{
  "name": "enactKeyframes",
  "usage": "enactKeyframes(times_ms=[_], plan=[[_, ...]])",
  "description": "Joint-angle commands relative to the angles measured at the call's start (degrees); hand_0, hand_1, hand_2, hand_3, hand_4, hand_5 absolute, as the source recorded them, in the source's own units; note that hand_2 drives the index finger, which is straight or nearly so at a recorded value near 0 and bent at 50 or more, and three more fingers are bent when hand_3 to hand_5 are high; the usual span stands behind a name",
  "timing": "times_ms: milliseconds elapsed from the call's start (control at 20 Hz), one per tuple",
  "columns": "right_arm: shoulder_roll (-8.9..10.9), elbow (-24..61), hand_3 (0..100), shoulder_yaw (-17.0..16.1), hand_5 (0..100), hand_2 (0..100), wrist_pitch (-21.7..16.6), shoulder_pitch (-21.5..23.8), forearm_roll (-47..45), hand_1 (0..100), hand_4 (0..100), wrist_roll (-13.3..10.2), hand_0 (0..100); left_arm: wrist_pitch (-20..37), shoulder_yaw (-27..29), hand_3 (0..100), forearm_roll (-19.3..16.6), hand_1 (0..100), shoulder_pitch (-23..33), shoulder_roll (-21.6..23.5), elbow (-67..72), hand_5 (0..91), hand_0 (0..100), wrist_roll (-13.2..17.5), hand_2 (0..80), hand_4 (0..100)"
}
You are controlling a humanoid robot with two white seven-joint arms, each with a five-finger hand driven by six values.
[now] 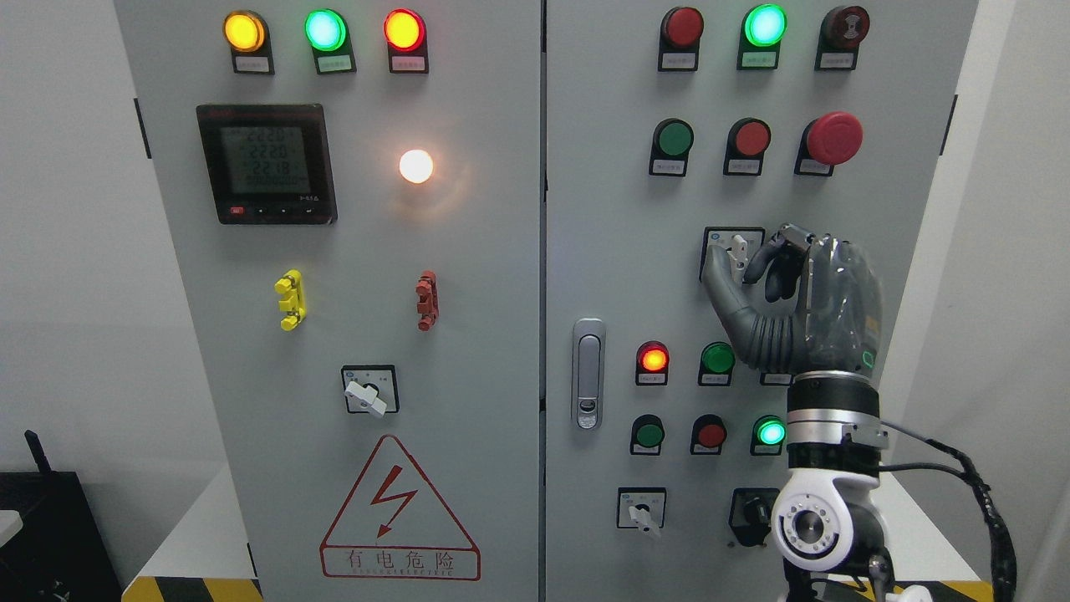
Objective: Rotate and turn off gray switch
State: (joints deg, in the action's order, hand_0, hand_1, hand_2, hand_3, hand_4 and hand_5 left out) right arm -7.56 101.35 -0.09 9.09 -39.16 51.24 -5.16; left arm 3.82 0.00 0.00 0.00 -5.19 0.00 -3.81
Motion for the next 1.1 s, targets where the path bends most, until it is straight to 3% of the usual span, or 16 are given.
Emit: enactKeyframes(times_ms=[0, 100, 350, 450, 550, 700, 750, 800, 900, 1050], plan=[[1.32, 2.4, 100, -2.2, 100, 76, -2.6, 2.1, 0.0, 48, 100, -1.7, 30, 0.0, 0.4, 0, 1.1, 39, -0.5, 0.0, -1.5, 0.0, 12, 0.0, 0.0, 0], [1.58, 4.5, 100, -2.2, 100, 76, -4.9, 3.7, 0.0, 48, 100, -2.3, 30, 0.0, 0.4, 0, 1.1, 39, -0.5, 0.0, -1.5, 0.0, 12, 0.0, 0.0, 0], [4.56, 10.3, 100, -1.8, 100, 69, -11.1, 8.6, -0.1, 47, 98, -3.9, 30, 0.0, 0.4, 0, 1.1, 39, -0.5, 0.0, -1.5, 0.0, 12, 0.0, 0.0, 0], [5.88, 12.6, 100, -2.1, 100, 67, -16.6, 11.8, -0.2, 46, 100, -4.7, 31, 0.0, 0.4, 0, 1.1, 39, -0.5, 0.0, -1.5, 0.0, 12, 0.0, 0.0, 0], [5.98, 13.8, 100, -2.2, 97, 64, -20.6, 12.9, -0.4, 44, 98, -5.7, 32, 0.0, 0.4, 0, 1.1, 39, -0.5, 0.0, -1.5, 0.0, 12, 0.0, 0.0, 0], [6.41, 16.6, 85, -2.1, 75, 54, -21.9, 15.6, -1.8, 41, 77, -5.3, 34, 0.0, 0.4, 0, 1.1, 39, -0.5, 0.0, -1.5, 0.0, 12, 0.0, 0.0, 0], [7.11, 17.4, 73, -2.1, 58, 50, -22.1, 16.9, -1.8, 40, 66, -5.1, 35, 0.0, 0.5, 0, 1.1, 39, -0.5, 0.0, -1.5, 0.0, 12, 0.0, 0.0, 0], [8.16, 17.9, 70, -2.2, 53, 48, -23.0, 18.1, -1.8, 40, 61, -5.1, 35, 0.0, 0.4, 0, 1.1, 39, -0.5, 0.0, -1.5, 0.0, 12, 0.0, 0.0, 0], [10.10, 18.3, 55, -2.4, 31, 43, -25.5, 20.3, -1.8, 38, 42, -5.0, 36, 0.0, 0.4, 0, 1.1, 39, -0.5, 0.0, -1.5, 0.0, 12, 0.0, 0.0, 0], [12.65, 18.4, 38, -3.3, 18, 36, -27.0, 22.1, -1.9, 38, 27, -5.0, 36, 0.0, 0.4, 0, 1.1, 39, -0.5, 0.0, -1.5, 0.0, 12, 0.0, 0.0, 0]])
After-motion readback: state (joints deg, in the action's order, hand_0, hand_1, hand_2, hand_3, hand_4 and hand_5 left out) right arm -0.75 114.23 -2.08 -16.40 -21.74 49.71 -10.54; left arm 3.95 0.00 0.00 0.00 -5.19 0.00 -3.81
